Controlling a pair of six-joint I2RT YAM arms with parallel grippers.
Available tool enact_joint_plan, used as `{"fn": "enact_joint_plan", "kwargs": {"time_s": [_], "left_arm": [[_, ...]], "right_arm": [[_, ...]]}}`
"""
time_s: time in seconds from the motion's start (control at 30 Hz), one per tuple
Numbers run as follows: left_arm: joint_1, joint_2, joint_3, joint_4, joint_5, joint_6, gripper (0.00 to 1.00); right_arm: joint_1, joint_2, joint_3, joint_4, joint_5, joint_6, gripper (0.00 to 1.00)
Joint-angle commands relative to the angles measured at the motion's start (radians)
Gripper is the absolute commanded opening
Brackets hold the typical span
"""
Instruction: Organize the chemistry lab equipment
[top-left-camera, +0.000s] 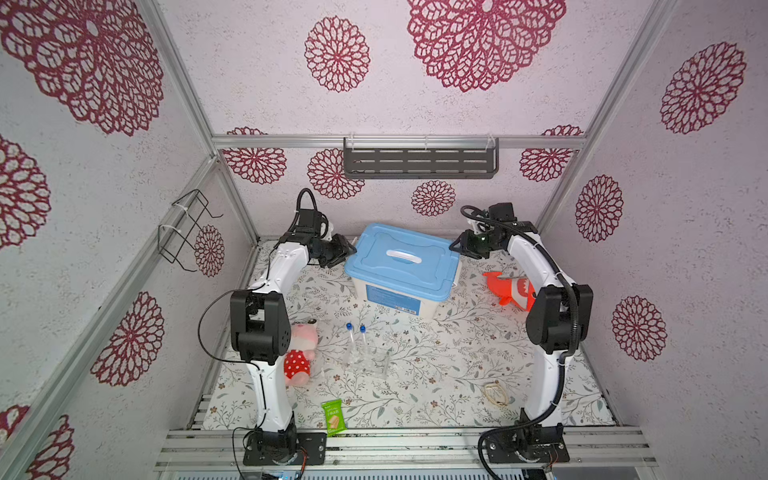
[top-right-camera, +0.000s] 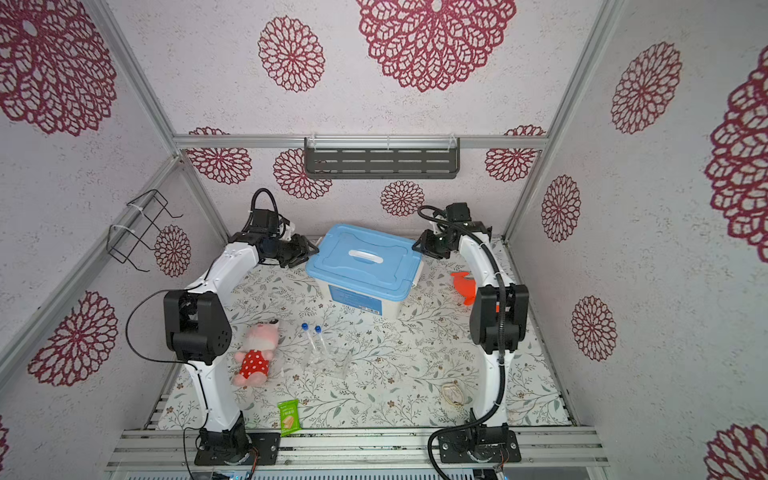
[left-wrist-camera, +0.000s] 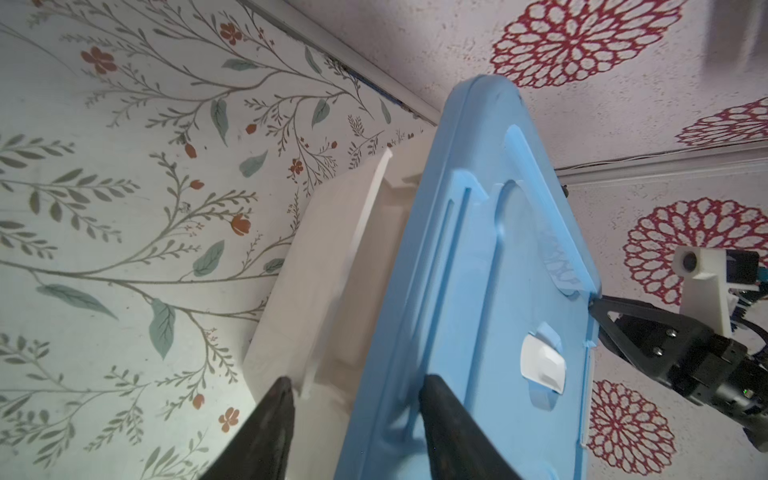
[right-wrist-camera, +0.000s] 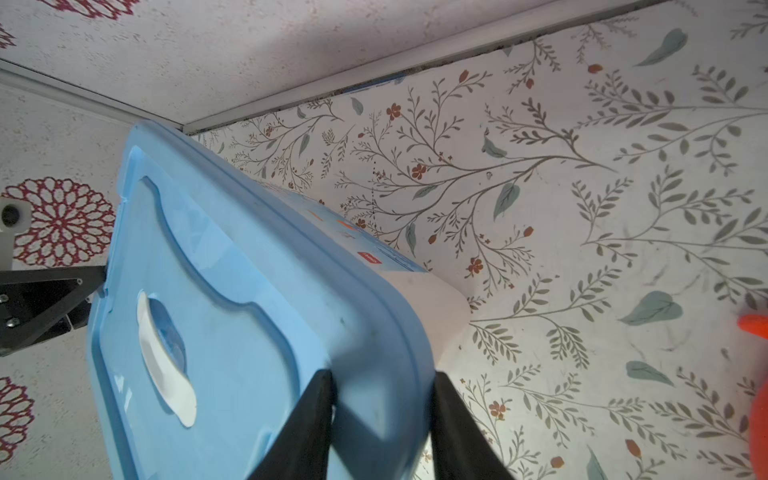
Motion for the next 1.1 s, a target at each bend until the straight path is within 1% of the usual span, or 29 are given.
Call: {"fn": "enact_joint_plan", "kwargs": {"time_s": [0.0,0.17,0.23,0.3,0.37,0.47,0.53,0.67,0.73,0.8,0.87,0.9,0.93,1.0,1.07], "left_arm": [[-0.021,-0.049,-0.064,-0.025,0.032,0.016,0.5],[-0.051,-0.114,-0.132,-0.019,0.023,-0.013,0.48],[-0.061,-0.135,-0.147,-0.021,0.011,-0.044,0.48],[-0.067,-0.161,-0.175,-0.008,-0.016,-0.102,0.48],[-0.072,-0.185,-0.201,0.004,-0.019,-0.145,0.48],[-0.084,-0.221,-0.254,0.024,-0.038,-0.194,0.47],[-0.091,-0.243,-0.297,0.039,-0.048,-0.228,0.47],[-0.089,-0.293,-0.4,0.109,-0.061,-0.339,0.47],[-0.083,-0.312,-0.418,0.13,-0.072,-0.362,0.5],[-0.074,-0.332,-0.414,0.131,-0.077,-0.367,0.58],[-0.06,-0.348,-0.391,0.122,-0.074,-0.356,0.65],[-0.052,-0.353,-0.378,0.115,-0.074,-0.338,0.67],[-0.039,-0.356,-0.361,0.091,-0.083,-0.315,0.69],[-0.004,-0.359,-0.327,0.041,-0.088,-0.284,0.72],[0.037,-0.364,-0.322,0.055,-0.068,-0.269,0.74]], "right_arm": [[0.025,0.052,0.039,-0.061,0.035,-0.077,0.44],[0.025,0.048,0.062,-0.028,0.045,-0.018,0.51],[0.025,0.043,0.061,-0.018,0.064,-0.001,0.52],[0.025,0.044,0.059,-0.005,0.079,0.014,0.52],[0.025,0.056,0.063,0.006,0.083,0.029,0.53],[0.029,0.059,0.063,0.031,0.099,0.051,0.53],[0.034,0.059,0.063,0.047,0.113,0.055,0.55],[0.037,0.052,0.082,0.056,0.144,0.074,0.59],[0.037,0.042,0.097,0.048,0.16,0.083,0.62],[0.033,0.021,0.104,0.03,0.194,0.104,0.65],[0.025,-0.01,0.102,0.015,0.196,0.116,0.68],[0.022,-0.025,0.098,0.009,0.201,0.124,0.7],[0.016,-0.042,0.088,0.003,0.206,0.131,0.75],[0.006,-0.078,0.064,-0.008,0.206,0.137,0.76],[-0.007,-0.117,0.027,-0.03,0.205,0.15,0.77]]}}
